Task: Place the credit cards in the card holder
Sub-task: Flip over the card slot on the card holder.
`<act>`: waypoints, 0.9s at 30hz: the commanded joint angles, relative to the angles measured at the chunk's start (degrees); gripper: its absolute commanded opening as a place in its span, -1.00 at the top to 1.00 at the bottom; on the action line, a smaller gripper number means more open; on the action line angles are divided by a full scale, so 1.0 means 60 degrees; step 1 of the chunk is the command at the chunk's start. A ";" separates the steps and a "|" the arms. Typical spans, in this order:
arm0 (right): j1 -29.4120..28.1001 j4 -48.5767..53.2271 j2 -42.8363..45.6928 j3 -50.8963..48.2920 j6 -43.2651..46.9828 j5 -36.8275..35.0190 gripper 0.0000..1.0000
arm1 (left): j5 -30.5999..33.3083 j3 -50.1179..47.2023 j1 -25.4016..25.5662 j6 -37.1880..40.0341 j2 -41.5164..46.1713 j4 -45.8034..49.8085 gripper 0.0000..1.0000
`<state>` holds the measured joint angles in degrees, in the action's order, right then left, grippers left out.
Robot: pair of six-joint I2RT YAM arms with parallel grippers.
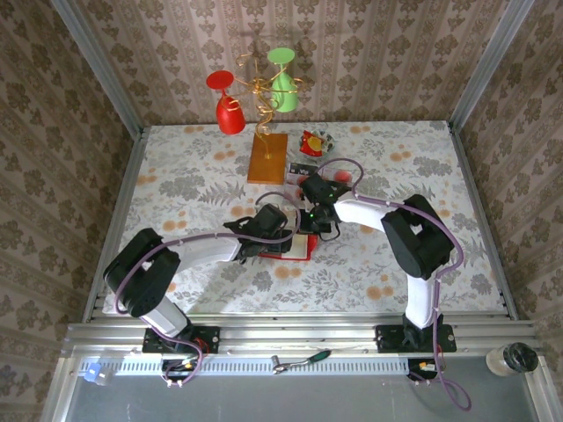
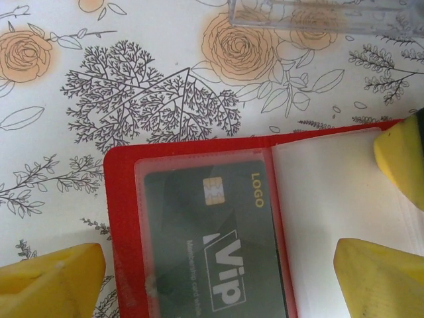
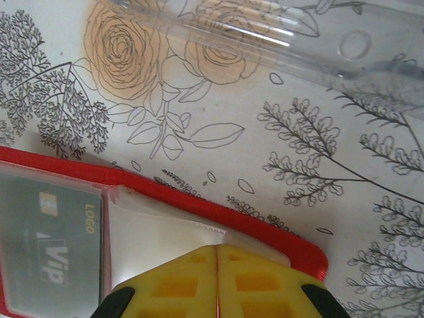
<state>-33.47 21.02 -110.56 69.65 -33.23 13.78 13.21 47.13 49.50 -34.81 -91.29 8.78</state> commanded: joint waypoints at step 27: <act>-0.0229 -0.0445 -0.0508 -0.0162 -0.0577 0.0457 0.80 | -0.0016 -0.0797 0.0178 0.0118 -0.0305 -0.0781 -0.77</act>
<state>-34.17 17.17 -111.61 69.69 -36.18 15.77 12.88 43.33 50.15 -34.28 -92.53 3.66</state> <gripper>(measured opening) 0.099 0.884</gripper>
